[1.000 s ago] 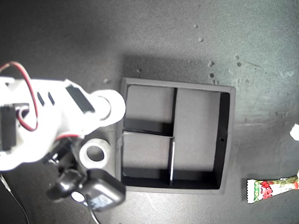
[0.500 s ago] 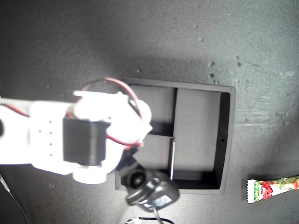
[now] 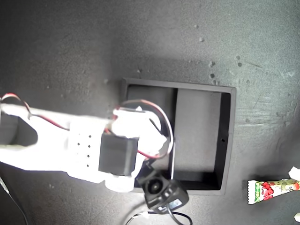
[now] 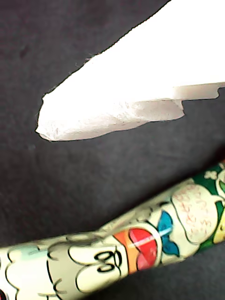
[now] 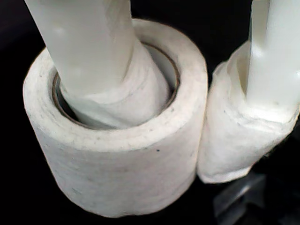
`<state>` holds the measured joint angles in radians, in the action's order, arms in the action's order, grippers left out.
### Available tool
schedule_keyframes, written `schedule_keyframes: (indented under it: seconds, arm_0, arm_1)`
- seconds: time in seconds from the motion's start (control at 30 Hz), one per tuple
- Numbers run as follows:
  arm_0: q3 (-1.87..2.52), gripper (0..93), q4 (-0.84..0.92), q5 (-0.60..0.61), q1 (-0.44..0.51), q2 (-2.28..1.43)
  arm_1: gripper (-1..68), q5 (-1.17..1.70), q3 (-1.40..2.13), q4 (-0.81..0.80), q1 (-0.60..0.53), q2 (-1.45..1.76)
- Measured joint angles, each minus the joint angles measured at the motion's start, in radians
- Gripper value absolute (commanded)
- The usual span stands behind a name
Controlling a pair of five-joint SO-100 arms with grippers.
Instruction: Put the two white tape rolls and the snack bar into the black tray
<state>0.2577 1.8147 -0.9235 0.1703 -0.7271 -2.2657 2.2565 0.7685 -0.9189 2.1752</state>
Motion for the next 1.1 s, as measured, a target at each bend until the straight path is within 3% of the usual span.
schedule_keyframes:
  seconds: [0.13,0.33,0.53,0.73,0.93,1.1]
  arm_0:
    - [-0.002,0.1,0.000,-0.014,0.043,-0.025]
    - [-0.061,0.2,0.000,-0.038,0.117,-0.029]
    - [-0.227,0.9,0.002,-0.063,0.147,0.140]
    - [-0.272,8.6,0.002,-0.098,0.190,0.222]
    - [-0.265,14.5,0.002,-0.117,0.183,0.229]
    - [-0.172,13.9,0.002,-0.118,0.178,0.176]
  arm_1:
    - [40.3,-0.046,0.143,-0.202,-0.021,-0.014]
    - [43.8,-0.055,0.227,-0.370,-0.035,-0.067]
    - [44.3,-0.055,0.249,-0.399,-0.038,-0.074]
    - [44.4,-0.058,0.284,-0.414,-0.038,-0.074]
    - [44.5,-0.095,0.314,-0.440,-0.040,-0.074]
    - [43.9,-0.110,0.365,-0.472,-0.058,-0.074]
